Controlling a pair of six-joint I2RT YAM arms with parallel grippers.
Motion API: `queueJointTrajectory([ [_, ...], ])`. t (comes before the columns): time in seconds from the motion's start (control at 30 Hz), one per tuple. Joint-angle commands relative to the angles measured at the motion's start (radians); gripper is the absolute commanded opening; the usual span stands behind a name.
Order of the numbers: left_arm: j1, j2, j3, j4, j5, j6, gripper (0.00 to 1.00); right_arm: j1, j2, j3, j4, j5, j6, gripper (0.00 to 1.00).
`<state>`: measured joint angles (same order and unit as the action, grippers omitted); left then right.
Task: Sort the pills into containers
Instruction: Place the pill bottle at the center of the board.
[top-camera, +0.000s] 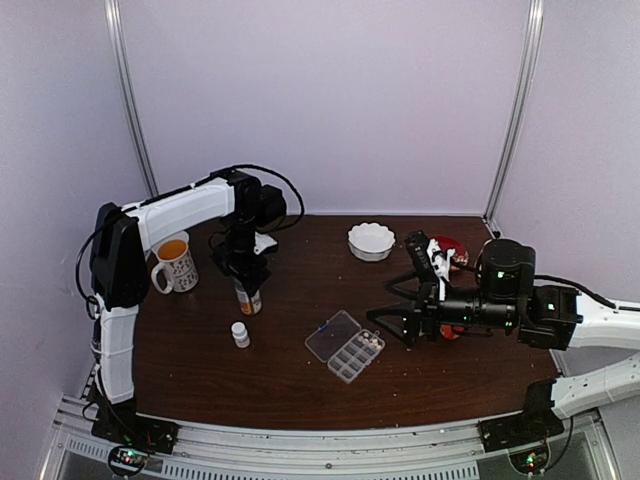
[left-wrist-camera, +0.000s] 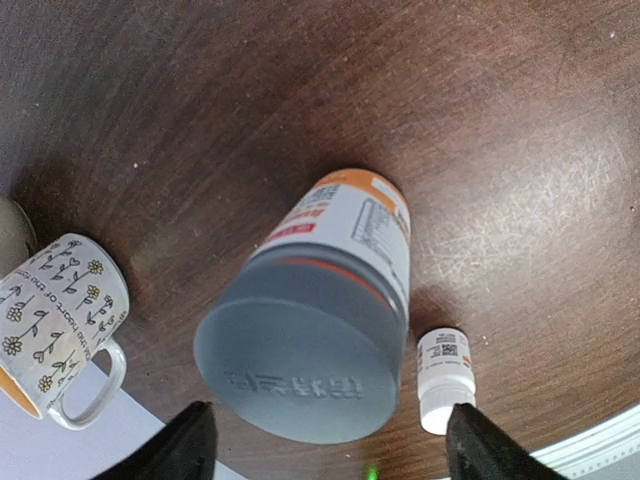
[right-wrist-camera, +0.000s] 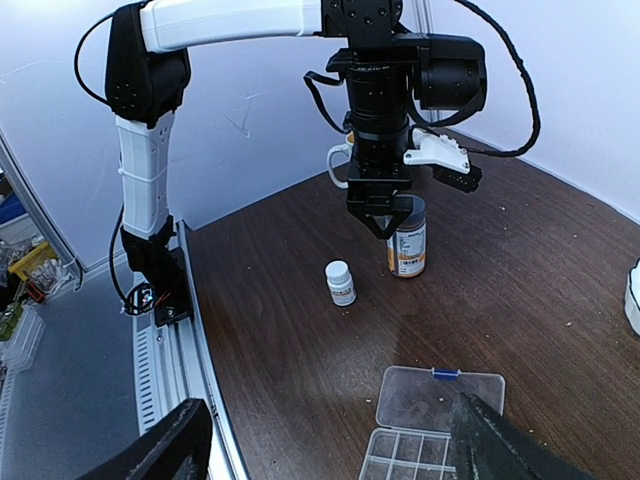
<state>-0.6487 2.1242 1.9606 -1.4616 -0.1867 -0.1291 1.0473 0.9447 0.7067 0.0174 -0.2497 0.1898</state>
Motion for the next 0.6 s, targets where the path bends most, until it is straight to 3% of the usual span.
queueJointTrajectory([
  [0.0, 0.007, -0.042, 0.025, 0.0, 0.019, -0.011, 0.88, 0.002, -0.003, -0.001, 0.01, -0.018, -0.007, 0.86],
  [0.17, 0.007, -0.109, -0.015, 0.043, 0.02, -0.047, 0.91, 0.002, -0.02, -0.009, -0.001, -0.021, -0.002, 0.86],
  [0.33, 0.006, -0.267, -0.179, 0.171, 0.047, -0.128, 0.92, 0.002, -0.035, -0.016, -0.01, 0.005, 0.012, 0.87],
  [0.57, -0.001, -0.512, -0.449, 0.359, 0.08, -0.31, 0.95, -0.001, -0.002, 0.045, -0.177, 0.23, 0.153, 0.92],
])
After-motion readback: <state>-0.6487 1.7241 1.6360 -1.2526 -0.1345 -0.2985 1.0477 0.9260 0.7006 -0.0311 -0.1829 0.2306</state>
